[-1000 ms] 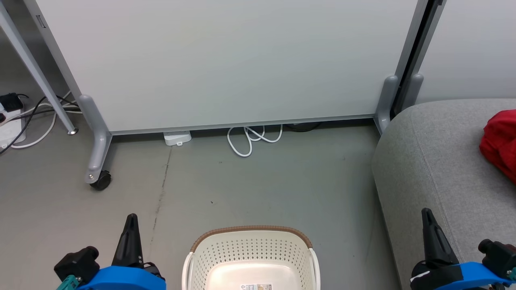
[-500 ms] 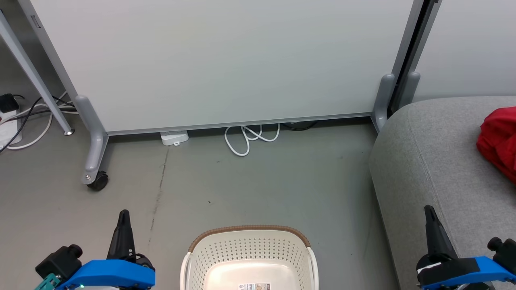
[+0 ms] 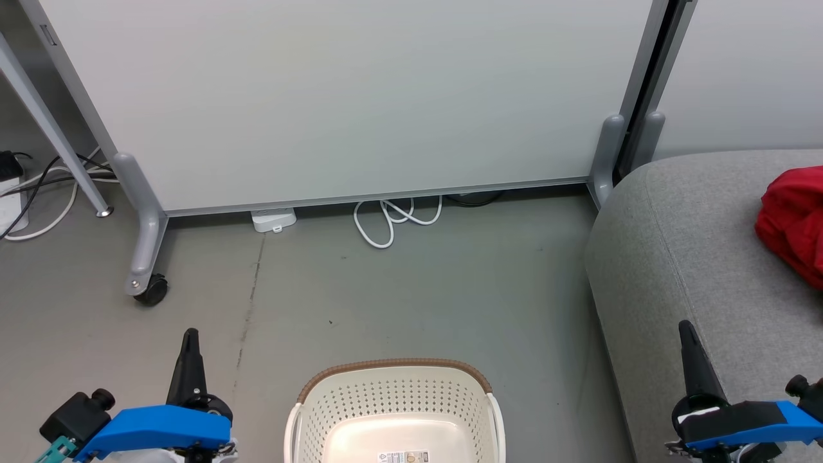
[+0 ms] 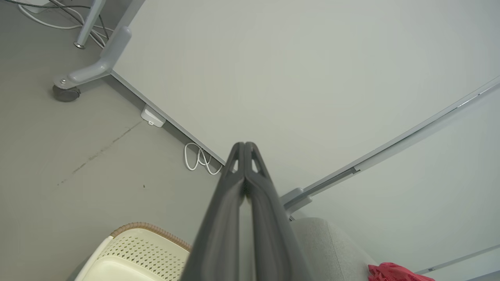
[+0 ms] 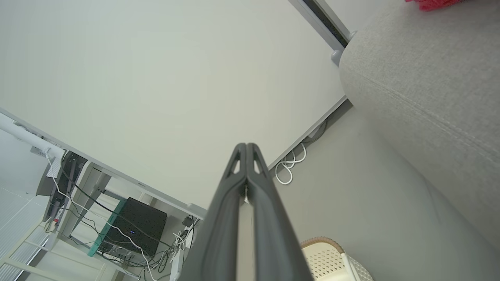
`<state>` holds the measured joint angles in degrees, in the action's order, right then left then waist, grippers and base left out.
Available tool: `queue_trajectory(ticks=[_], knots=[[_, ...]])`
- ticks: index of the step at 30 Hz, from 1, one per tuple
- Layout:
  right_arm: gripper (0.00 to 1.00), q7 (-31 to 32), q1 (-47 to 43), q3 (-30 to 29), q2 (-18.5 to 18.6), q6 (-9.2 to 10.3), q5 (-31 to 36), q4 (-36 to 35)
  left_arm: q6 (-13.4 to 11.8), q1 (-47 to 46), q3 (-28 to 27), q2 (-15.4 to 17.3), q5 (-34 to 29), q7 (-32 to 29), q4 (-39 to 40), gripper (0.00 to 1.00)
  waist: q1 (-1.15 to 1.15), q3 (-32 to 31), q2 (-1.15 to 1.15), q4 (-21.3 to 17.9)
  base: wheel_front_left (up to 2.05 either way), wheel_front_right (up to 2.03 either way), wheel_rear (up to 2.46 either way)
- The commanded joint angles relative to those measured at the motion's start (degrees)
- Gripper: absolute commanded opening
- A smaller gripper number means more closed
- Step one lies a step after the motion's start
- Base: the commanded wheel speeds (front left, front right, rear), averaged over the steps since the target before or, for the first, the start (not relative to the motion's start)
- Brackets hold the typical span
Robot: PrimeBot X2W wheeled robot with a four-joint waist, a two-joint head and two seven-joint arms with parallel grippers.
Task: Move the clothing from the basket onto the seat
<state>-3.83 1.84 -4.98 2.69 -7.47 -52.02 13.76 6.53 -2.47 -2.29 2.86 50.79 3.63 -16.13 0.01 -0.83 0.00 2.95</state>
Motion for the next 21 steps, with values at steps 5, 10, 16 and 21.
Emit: queue_trajectory(ticks=[5, 10, 16, 21], knots=[[0.0, 1.08, 1.78, -0.28, 0.22, -0.02, -4.45, -0.49, 0.37, -1.8, -0.64, 0.04, 4.53, -1.09, 0.98, 0.0, 0.0, 0.07, 0.0, -0.2, 0.0, 0.0, 0.0], [0.0, 1.92, 2.03, -0.41, 0.23, -0.03, -7.74, -0.42, 0.45, -2.06, -1.01, 0.04, 7.92, -1.91, 1.1, 0.0, 0.0, 0.13, 0.0, -0.39, 0.0, 0.0, 0.0], [0.0, 2.92, 2.35, -0.54, 0.23, -0.03, -11.47, -0.36, 0.55, -2.25, -1.44, 0.04, 11.76, -2.89, 1.25, 0.0, 0.0, 0.21, 0.0, -0.61, 0.0, 0.0, 0.0], [0.0, 3.72, 2.63, -0.65, 0.24, -0.03, -14.46, -0.29, 0.61, -2.43, -1.75, 0.04, 14.82, -3.64, 1.34, 0.0, 0.0, 0.28, 0.0, -0.8, 0.0, 0.0, 0.0]])
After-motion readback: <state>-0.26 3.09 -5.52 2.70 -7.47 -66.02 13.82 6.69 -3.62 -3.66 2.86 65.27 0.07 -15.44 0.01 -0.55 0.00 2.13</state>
